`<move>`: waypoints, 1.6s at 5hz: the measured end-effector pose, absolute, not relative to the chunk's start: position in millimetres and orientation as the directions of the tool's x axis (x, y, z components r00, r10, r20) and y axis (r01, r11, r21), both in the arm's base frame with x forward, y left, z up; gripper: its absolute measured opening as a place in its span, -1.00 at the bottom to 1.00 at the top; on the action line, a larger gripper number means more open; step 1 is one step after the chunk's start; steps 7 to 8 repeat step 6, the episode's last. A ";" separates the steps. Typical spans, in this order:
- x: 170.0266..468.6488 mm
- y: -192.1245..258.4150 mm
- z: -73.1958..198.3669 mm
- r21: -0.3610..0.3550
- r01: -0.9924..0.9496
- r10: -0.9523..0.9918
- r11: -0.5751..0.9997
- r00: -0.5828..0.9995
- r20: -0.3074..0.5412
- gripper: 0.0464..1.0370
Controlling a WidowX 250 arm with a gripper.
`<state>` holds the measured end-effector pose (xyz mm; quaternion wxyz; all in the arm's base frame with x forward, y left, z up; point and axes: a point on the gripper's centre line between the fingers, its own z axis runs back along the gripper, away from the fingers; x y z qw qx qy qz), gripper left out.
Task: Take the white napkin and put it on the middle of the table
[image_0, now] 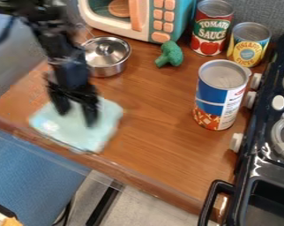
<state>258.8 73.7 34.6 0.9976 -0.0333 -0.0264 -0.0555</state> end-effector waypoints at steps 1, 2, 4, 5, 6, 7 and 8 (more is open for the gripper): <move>258.3 30.8 35.5 -0.086 0.172 -0.166 0.981 0.984 0.068 0.93; 262.2 -21.7 35.8 -0.090 0.231 -0.225 0.969 0.971 0.076 0.93; 266.8 -50.6 35.7 -0.071 0.244 -0.238 0.967 0.967 0.086 0.93; 268.1 -45.9 56.6 -0.052 0.234 -0.226 0.971 0.965 0.132 0.93; 269.6 -38.9 94.7 -0.005 0.222 -0.216 0.975 0.954 0.209 0.93; 269.6 -38.9 94.7 -0.005 0.222 -0.216 0.975 0.954 0.209 0.93; 269.6 -38.9 94.7 -0.005 0.222 -0.216 0.975 0.954 0.209 0.93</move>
